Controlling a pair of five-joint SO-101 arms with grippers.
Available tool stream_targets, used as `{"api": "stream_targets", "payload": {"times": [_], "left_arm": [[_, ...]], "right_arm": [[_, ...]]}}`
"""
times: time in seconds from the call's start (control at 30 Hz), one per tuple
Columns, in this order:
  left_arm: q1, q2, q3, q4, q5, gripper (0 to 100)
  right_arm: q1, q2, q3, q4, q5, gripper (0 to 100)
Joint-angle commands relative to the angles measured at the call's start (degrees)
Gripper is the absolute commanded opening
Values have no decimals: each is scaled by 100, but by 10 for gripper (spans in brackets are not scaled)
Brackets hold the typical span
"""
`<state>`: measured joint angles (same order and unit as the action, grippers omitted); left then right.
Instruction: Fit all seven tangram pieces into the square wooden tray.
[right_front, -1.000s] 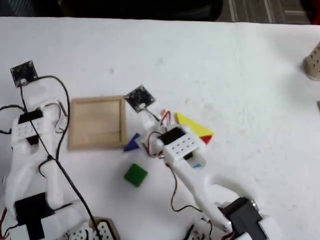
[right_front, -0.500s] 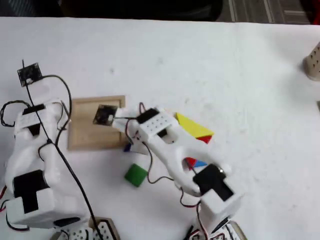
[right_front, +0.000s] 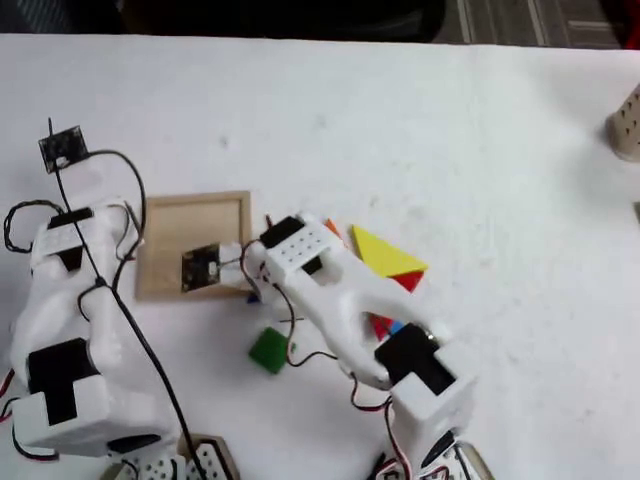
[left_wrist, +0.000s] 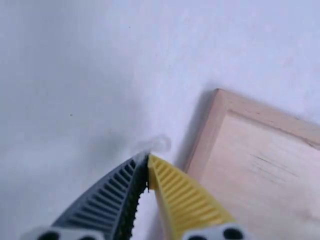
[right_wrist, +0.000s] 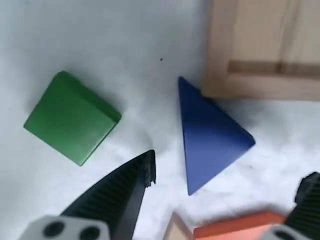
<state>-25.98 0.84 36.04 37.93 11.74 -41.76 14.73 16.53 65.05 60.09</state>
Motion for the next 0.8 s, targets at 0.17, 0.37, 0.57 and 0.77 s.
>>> {"api": "stream_targets", "payload": {"times": [0.17,0.37,0.57,0.77], "left_arm": [[75,-22,-352,-185,-44,28],[75,-22,-352,-185,-53,28],[75,-22,-352,-185,-53,28],[48,-22,-334,-176,-53,28]], "right_arm": [[-40,391,-369,-585,105,423],[-40,1033,-1134,-198,-176,423],[-48,1121,-1240,-145,-176,423],[-127,1138,-1248,-163,-167,373]]}}
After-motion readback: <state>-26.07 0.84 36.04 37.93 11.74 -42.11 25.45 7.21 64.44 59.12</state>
